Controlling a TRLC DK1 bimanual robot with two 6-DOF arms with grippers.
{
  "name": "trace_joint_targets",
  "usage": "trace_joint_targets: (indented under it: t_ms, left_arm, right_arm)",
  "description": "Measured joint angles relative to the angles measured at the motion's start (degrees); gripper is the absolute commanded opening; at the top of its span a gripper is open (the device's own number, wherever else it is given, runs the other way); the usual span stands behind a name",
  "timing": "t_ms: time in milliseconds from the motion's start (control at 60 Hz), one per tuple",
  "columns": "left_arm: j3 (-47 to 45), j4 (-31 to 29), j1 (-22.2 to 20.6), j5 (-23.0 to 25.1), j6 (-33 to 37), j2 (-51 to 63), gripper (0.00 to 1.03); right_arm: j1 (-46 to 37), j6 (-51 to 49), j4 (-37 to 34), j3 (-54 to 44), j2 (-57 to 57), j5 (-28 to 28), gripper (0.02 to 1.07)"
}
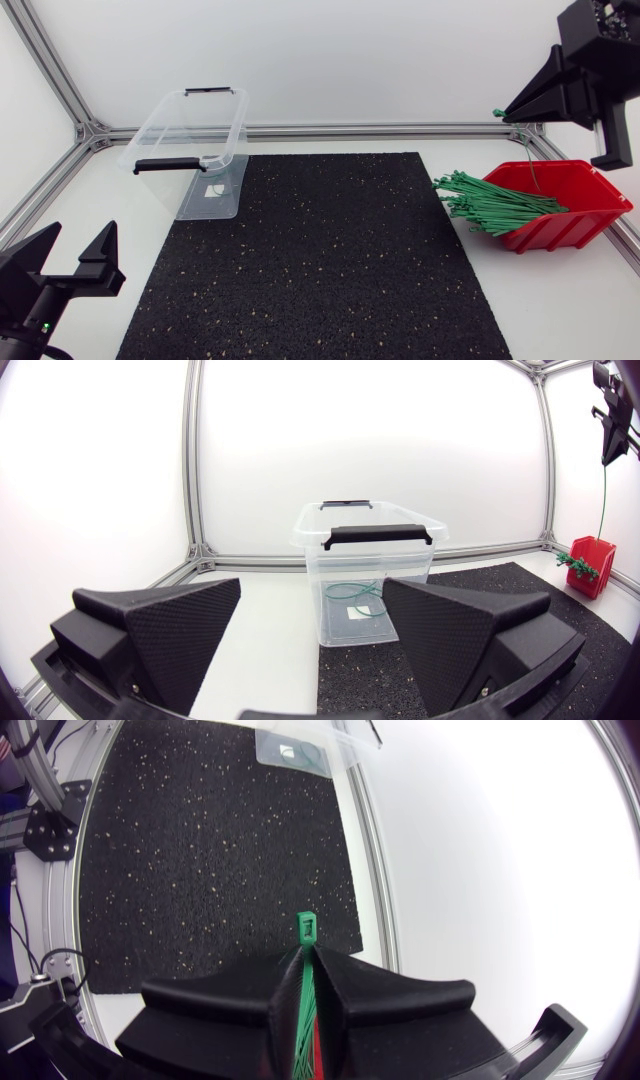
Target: Take a green cable tie from the red box, thread the tail through the head to close it, then place it in the transparent bin on the left.
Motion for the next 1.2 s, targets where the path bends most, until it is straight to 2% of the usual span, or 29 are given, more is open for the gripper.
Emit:
trace_joint_targets:
  t_ms: [167,467,683,900,1200]
  left_arm:
    - [0.0,0.0,0.0,0.0,0.0,0.0,0.99]
    - [0.0,0.0,0.0,0.0,0.0,0.0,0.99]
    - [0.0,0.0,0.0,0.0,0.0,0.0,0.99]
    - [0.0,0.0,0.0,0.0,0.0,0.0,0.99]
    - [0.0,0.0,0.0,0.0,0.0,0.0,0.99]
  right_arm:
    - [7.67,6.67,-1.27,2.8,-0.09,0.57,0.15]
    - [26.01,21.05,-2.51,7.72,2.51,8.04,0.15]
    - [34.34,28.24,-2.01,6.21,6.97,9.9,0.15]
    - [36.06,32.13,7.37,-2.45,10.82,9.99,0.15]
    - [36.85,35.28,17.42,-8.72,18.95,6.1,0.16]
